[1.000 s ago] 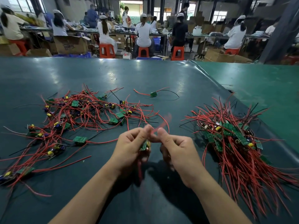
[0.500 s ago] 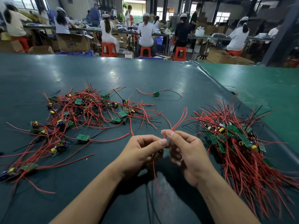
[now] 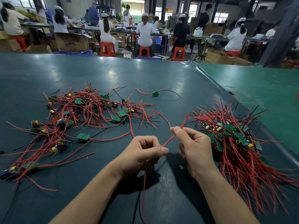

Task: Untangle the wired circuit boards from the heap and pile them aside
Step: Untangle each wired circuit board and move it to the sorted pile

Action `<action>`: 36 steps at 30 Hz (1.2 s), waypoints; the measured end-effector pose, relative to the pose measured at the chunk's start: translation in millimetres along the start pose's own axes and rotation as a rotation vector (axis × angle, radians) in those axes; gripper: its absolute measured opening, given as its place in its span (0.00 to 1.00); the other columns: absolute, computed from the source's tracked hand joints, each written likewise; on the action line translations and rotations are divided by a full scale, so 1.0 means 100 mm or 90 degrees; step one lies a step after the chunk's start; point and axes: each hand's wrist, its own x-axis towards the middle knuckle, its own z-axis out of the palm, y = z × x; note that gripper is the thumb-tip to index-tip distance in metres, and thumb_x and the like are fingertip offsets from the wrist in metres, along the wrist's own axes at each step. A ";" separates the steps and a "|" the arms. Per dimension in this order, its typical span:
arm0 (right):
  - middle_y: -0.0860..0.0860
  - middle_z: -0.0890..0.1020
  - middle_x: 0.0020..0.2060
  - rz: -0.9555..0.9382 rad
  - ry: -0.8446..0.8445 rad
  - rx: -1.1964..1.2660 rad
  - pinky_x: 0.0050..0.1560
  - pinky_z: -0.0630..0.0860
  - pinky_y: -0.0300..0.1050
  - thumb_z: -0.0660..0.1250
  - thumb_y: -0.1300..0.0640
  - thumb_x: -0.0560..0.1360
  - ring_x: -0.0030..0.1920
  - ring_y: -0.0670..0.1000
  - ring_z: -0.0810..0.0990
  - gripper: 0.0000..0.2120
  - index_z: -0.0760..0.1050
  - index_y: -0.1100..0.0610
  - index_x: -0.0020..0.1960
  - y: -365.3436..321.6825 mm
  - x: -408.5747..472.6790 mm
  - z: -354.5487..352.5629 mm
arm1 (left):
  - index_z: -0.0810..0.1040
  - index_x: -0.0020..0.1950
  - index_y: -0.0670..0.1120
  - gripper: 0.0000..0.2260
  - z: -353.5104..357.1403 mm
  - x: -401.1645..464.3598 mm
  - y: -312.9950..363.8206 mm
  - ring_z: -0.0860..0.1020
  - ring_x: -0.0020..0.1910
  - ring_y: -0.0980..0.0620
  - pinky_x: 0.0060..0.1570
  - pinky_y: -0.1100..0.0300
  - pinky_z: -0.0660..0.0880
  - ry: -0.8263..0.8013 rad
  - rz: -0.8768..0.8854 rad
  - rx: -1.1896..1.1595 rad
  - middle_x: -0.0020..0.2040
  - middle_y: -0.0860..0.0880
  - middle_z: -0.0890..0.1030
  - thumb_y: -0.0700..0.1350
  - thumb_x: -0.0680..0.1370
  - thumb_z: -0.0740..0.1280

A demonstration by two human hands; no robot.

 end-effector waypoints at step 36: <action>0.58 0.80 0.31 0.096 -0.376 -0.021 0.19 0.72 0.39 0.72 0.50 0.68 0.21 0.50 0.74 0.15 0.75 0.61 0.44 -0.11 -0.26 0.13 | 0.84 0.56 0.43 0.34 -0.06 -0.01 0.00 0.71 0.27 0.52 0.28 0.63 0.72 0.109 0.042 -0.176 0.31 0.47 0.75 0.53 0.53 0.85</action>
